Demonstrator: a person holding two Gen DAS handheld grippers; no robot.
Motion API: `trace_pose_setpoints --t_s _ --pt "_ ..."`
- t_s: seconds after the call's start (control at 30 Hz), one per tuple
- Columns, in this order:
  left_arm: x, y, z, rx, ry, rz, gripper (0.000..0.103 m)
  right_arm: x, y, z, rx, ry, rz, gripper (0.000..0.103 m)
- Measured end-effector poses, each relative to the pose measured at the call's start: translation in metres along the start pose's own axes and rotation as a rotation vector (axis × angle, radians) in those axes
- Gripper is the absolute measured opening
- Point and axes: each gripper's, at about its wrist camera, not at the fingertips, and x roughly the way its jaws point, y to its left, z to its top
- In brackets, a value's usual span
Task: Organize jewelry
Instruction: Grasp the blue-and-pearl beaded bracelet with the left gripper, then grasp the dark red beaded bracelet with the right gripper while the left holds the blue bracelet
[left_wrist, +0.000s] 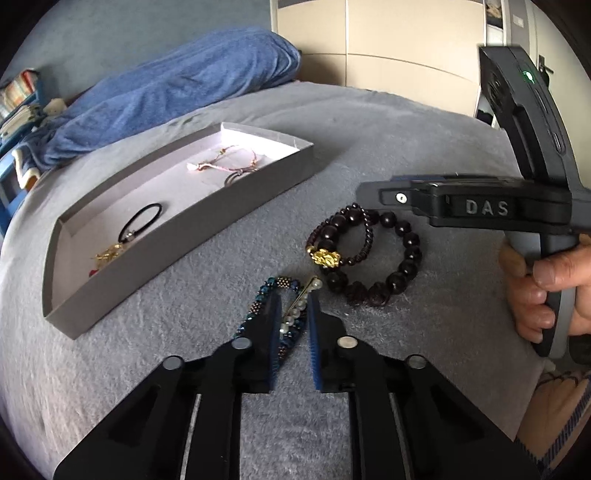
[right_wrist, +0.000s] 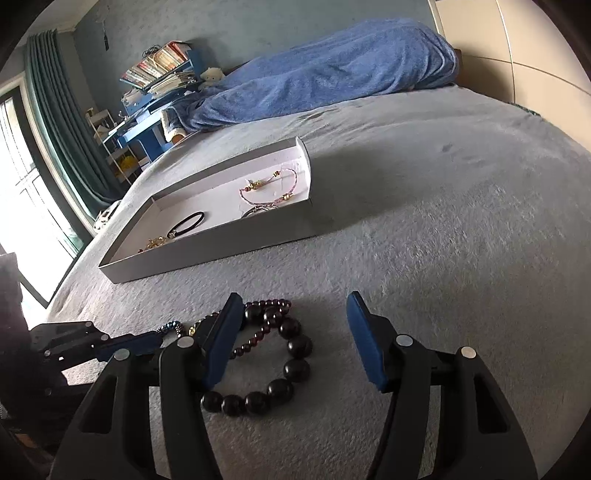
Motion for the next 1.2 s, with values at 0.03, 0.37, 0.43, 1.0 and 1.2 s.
trace_pose_setpoints --t_s 0.03,0.37,0.43,1.0,1.2 --pt "-0.002 0.002 0.0 -0.012 -0.013 0.001 0.006 0.0 -0.001 0.0 0.007 0.001 0.002 0.058" --pt "-0.033 0.03 -0.004 -0.159 -0.127 -0.002 0.001 0.001 -0.001 -0.001 0.015 0.017 0.0 0.054" --pt "-0.033 0.033 -0.005 -0.177 -0.114 -0.012 0.001 0.0 0.0 -0.004 0.006 0.022 -0.002 0.054" --pt "0.0 0.018 0.001 -0.115 0.009 -0.016 0.006 0.007 0.011 -0.01 -0.05 0.073 -0.003 0.049" --pt "-0.026 0.033 -0.005 -0.198 -0.109 0.004 0.006 0.001 0.01 -0.009 -0.042 0.041 -0.004 0.047"
